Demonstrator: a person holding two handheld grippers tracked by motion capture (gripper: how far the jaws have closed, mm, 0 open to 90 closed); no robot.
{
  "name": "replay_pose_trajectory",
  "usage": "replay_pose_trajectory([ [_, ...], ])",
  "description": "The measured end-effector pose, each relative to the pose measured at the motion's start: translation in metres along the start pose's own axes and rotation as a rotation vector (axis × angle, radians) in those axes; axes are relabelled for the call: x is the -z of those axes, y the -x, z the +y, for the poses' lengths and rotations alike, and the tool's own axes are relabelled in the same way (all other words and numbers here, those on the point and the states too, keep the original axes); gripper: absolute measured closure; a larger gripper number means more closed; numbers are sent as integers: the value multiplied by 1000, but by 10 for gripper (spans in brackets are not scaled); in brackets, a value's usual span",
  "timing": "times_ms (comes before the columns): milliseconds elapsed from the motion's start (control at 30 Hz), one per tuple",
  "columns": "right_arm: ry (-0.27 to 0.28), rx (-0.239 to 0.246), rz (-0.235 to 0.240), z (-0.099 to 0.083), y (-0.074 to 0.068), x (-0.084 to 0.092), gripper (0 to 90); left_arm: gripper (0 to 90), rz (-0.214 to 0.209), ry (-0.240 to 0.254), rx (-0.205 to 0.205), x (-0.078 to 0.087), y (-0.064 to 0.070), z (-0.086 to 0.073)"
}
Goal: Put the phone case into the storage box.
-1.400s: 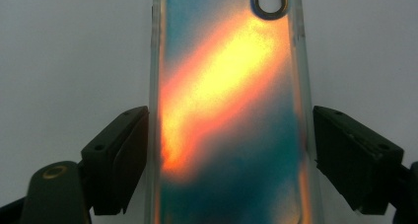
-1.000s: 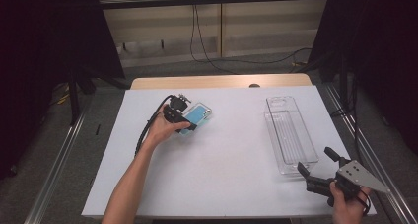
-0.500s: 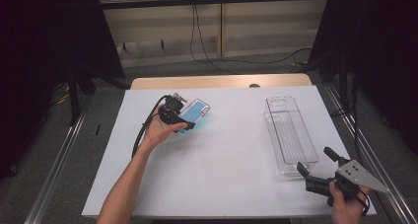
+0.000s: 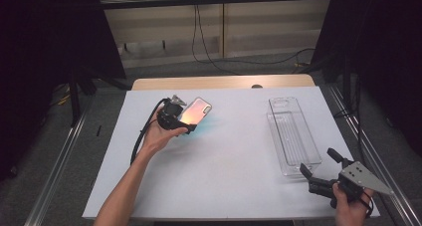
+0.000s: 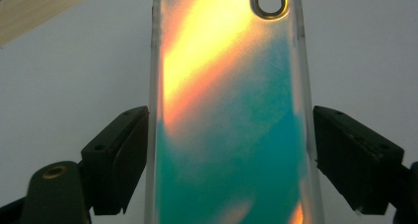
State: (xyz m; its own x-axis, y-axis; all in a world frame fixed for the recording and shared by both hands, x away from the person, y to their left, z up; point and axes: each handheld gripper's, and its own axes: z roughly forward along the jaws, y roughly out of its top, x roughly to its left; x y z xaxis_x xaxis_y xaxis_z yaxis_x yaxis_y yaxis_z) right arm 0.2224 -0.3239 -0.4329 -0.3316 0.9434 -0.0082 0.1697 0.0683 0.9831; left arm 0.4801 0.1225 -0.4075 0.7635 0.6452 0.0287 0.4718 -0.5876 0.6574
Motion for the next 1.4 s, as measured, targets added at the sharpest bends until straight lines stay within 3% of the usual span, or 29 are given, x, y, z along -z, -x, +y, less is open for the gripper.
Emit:
replay_pose_trajectory([
  [133,4,-1,-2,0,0,1,3,174,22,30,-3,9,3,-2],
  [500,0,0,-3,0,0,0,3,174,31,100,11,23,6,-12],
  [733,-3,3,-3,0,0,-1,3,174,69,132,-13,29,13,-20],
  [933,-1,8,0,0,0,-2,3,174,62,131,-41,30,23,-28],
  [1400,2,9,-2,1,0,-1,3,174,85,179,-20,40,34,-40],
])
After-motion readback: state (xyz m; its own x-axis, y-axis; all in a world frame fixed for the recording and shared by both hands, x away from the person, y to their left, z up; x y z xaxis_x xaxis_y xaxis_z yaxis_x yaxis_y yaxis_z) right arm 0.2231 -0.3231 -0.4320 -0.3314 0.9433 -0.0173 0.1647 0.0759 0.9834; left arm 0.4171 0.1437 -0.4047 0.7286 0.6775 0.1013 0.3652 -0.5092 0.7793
